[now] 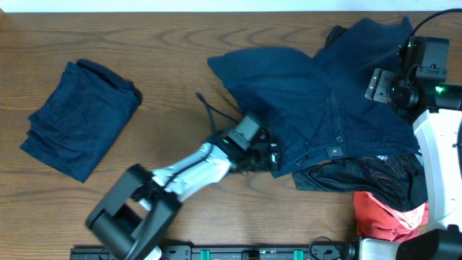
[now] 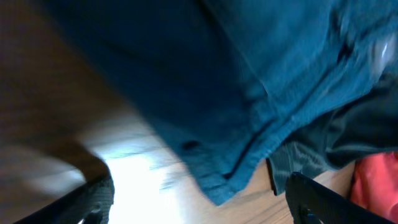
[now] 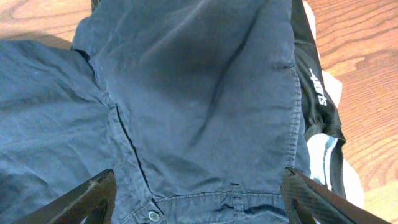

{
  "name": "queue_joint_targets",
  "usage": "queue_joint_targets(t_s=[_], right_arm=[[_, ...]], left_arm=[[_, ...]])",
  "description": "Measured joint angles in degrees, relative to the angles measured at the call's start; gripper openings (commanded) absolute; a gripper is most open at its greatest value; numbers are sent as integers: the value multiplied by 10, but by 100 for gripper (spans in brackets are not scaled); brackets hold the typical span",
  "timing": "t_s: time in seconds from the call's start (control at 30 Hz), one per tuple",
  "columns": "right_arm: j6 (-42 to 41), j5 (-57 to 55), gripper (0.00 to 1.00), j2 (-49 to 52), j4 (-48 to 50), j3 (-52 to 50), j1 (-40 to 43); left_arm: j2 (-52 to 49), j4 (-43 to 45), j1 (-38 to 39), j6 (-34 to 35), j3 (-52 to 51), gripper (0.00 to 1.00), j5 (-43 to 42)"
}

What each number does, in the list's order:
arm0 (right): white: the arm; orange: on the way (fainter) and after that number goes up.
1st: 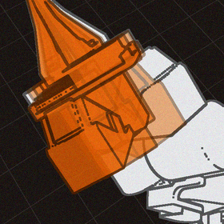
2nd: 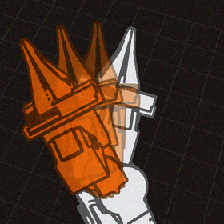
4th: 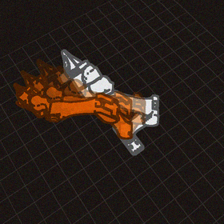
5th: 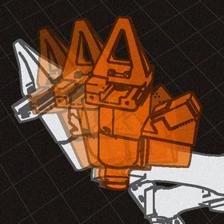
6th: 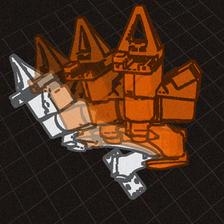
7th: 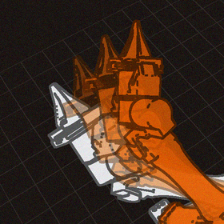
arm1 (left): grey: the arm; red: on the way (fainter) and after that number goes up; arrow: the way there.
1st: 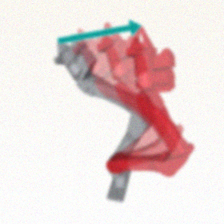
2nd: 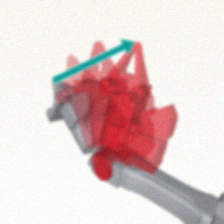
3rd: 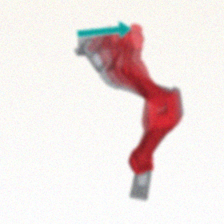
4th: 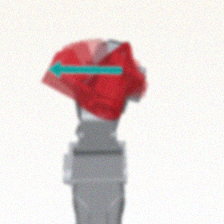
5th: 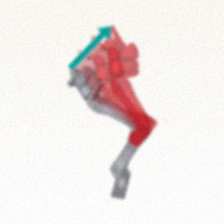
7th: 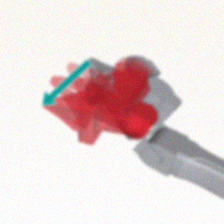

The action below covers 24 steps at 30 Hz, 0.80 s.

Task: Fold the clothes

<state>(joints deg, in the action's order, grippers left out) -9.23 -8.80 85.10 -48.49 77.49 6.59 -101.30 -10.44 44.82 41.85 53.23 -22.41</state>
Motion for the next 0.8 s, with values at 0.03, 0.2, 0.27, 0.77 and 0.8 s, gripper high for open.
queue_joint_targets(t_s=[0.03,0.2,0.27,0.77,0.8], right_arm=[[0,0,83,0,-1,0,0],[0,0,83,0,-1,0,0],[0,0,83,0,-1,0,0],[0,0,83,0,-18,0,0],[0,0,83,0,-21,0,0]], left_arm=[[-4,10,12,3,1,69,-1],[-22,7,41,5,0,6,-2],[-23,-13,35,-10,1,6,-2],[204,-433,-343,-276,262,6,191],[221,-430,-384,-285,274,6,199]])
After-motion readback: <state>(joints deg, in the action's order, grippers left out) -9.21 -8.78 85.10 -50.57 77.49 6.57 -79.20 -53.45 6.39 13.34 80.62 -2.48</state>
